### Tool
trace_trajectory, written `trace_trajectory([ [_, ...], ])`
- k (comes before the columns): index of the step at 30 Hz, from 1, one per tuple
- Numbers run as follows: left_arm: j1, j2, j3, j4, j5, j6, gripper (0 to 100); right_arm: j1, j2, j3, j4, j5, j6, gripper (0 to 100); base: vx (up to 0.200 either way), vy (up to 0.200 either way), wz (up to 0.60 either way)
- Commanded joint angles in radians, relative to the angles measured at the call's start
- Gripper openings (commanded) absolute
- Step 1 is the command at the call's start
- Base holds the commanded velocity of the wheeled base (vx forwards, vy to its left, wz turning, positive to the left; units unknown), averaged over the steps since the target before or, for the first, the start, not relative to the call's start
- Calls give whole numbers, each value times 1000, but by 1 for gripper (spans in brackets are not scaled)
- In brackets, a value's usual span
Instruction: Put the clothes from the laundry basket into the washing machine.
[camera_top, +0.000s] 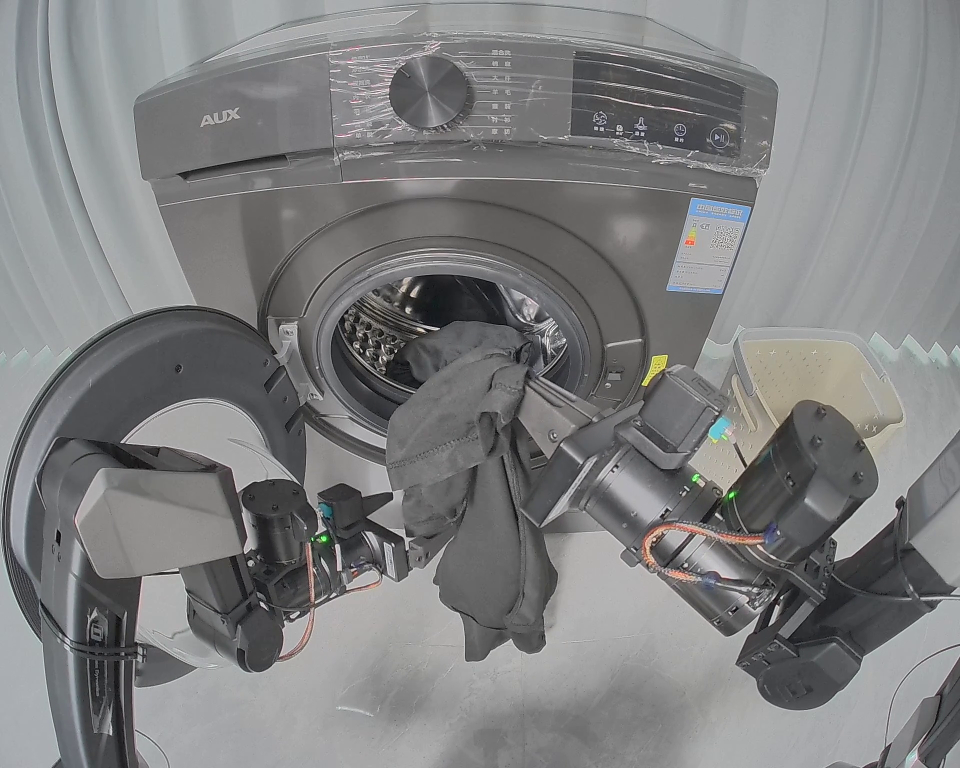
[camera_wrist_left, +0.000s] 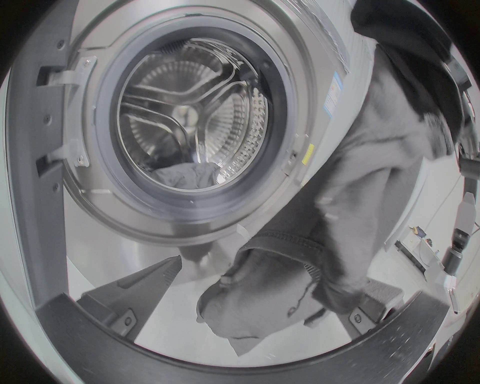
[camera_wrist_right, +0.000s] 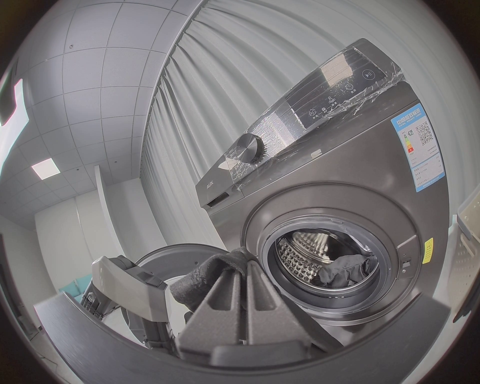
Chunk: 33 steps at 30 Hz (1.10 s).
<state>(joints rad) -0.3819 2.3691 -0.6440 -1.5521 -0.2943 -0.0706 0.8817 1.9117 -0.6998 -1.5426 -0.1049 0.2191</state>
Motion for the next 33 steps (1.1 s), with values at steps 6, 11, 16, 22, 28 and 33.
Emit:
trace_trajectory([
  [6,12,-11,-89,-2,-20,-1,100,10,6,9,-1,1,0,0,0,0,0],
  [11,6,-4,-163,0,-102,9,100,13,17,11,-1,1,0,0,0,0,0],
  [16,-3,10,-229,0,-102,11,0,14,24,17,-1,2,0,0,0,0,0],
  [22,-8,10,-220,-2,-97,12,0,13,26,19,-1,2,2,0,0,0,0],
  [28,11,-4,-217,-2,-77,11,0,-18,12,52,-1,-1,-3,0,0,0,0],
  [33,21,-74,-154,-2,-62,12,0,-93,-2,112,1,-2,-7,0,0,0,0],
])
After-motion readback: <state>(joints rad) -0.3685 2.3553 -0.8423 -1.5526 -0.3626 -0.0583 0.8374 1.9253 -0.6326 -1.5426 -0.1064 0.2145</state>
